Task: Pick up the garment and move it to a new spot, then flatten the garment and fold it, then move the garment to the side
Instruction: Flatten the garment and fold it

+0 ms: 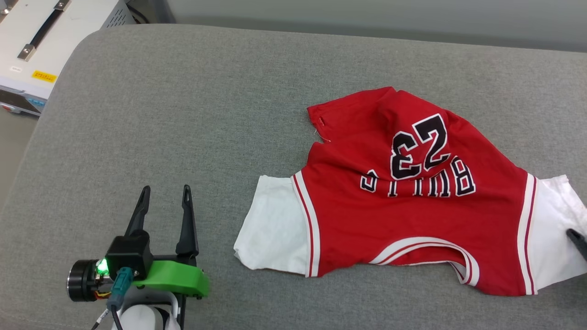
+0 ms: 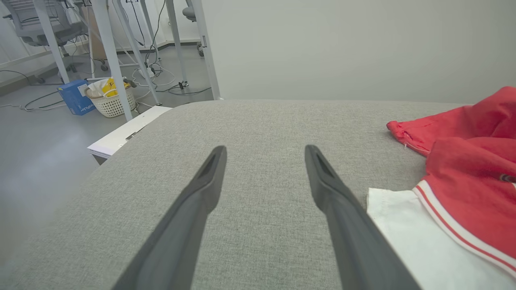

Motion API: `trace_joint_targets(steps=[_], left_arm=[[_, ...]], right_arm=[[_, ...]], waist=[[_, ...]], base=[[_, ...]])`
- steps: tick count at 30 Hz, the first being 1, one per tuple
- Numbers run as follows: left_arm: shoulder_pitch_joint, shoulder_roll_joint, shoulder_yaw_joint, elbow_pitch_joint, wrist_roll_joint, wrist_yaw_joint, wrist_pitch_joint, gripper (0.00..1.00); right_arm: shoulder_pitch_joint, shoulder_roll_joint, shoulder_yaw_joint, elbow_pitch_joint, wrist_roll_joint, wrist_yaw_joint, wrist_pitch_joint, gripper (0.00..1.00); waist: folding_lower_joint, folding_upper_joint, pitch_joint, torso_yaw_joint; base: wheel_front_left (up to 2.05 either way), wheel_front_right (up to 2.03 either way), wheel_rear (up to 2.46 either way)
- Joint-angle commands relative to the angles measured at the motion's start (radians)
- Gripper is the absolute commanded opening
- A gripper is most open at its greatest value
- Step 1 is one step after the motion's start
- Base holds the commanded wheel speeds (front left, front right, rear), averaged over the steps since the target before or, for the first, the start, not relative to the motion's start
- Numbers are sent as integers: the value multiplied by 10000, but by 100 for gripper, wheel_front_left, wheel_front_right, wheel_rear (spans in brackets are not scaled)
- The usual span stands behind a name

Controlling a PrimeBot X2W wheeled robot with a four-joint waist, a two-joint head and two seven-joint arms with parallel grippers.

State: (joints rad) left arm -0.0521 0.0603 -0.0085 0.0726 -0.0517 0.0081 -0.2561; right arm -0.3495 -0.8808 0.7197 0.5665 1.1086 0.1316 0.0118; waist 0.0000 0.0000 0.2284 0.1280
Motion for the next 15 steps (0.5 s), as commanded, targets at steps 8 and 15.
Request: trace_joint_targets(steps=[8,15], left_arm=[[-364,619,270,18,-54,-665,-57,100],[-1098,1630,-681,572,-686,-1330,688,100]], right_arm=[[-272,786,-1711,-258,-2671,-9,-2152,100],[532,2248,-3992,-1774,-5010,-9,-2466,100]], waist=[[0,0,-172,-384],[0,0,-239,-483]], base=[[0,0,0],[0,0,0]])
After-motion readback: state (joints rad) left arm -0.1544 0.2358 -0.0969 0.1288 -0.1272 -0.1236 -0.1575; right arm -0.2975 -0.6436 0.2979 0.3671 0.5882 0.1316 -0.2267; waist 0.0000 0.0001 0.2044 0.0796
